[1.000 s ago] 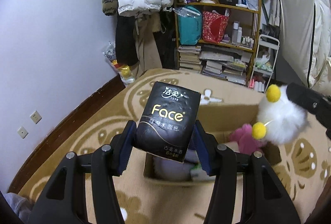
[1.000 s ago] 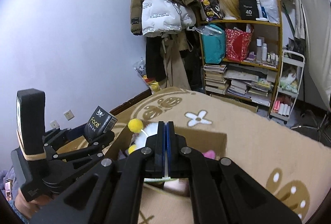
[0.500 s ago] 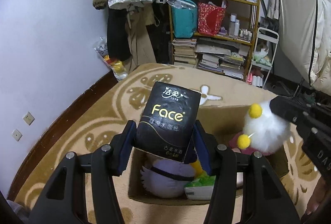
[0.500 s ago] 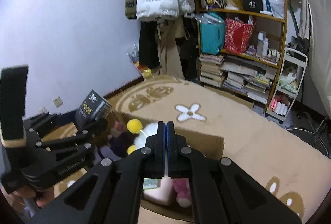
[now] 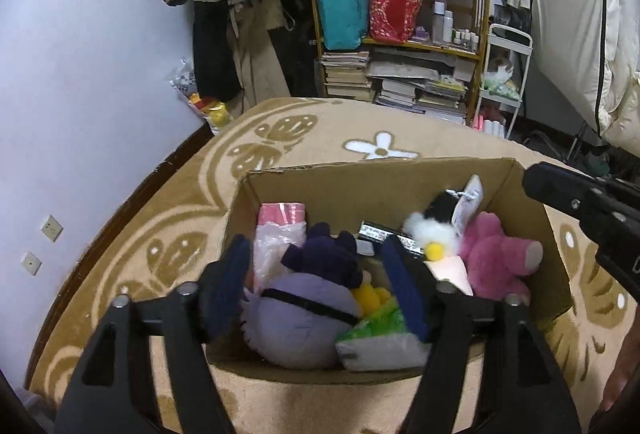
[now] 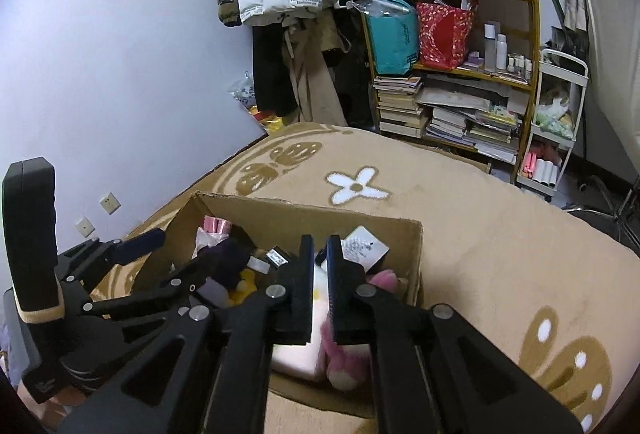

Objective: Organize soft objects
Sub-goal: 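Drop the Face pack into the box with the left gripper while the right gripper drops the fluffy ball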

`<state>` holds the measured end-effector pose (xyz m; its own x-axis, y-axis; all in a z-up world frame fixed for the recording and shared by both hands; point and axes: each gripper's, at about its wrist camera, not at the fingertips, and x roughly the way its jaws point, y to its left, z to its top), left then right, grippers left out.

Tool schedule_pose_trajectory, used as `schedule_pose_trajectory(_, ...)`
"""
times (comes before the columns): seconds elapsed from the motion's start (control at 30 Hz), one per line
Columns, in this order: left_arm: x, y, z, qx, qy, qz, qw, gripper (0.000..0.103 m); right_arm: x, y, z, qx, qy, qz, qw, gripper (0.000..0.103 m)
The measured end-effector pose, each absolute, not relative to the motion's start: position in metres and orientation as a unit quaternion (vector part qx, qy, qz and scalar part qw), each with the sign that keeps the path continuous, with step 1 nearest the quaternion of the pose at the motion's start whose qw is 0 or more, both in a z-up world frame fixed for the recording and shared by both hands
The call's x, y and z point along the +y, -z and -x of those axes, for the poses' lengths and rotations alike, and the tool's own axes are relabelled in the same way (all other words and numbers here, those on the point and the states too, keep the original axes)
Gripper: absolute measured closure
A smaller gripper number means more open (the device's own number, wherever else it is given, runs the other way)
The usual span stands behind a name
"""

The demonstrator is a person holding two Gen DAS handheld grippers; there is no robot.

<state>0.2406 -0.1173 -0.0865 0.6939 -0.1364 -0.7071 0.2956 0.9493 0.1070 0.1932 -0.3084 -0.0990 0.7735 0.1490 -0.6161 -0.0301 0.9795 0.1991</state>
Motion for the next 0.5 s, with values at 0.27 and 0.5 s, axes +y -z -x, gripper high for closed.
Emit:
schedule_pose_trajectory(0.27,-0.102,0.063,-0.225,0.362,0.1,-0.091,0.922,0.018,-0.304,0.087,-0.172,0.336,-0.052,-0.091,0.936,0.056)
schedule_pose_trajectory(0.5,-0.084,0.032,-0.198,0.339,0.077,-0.095,0.933,0.003,-0.295,0.069,-0.149,0.325,-0.056,-0.089,0.94,0.026)
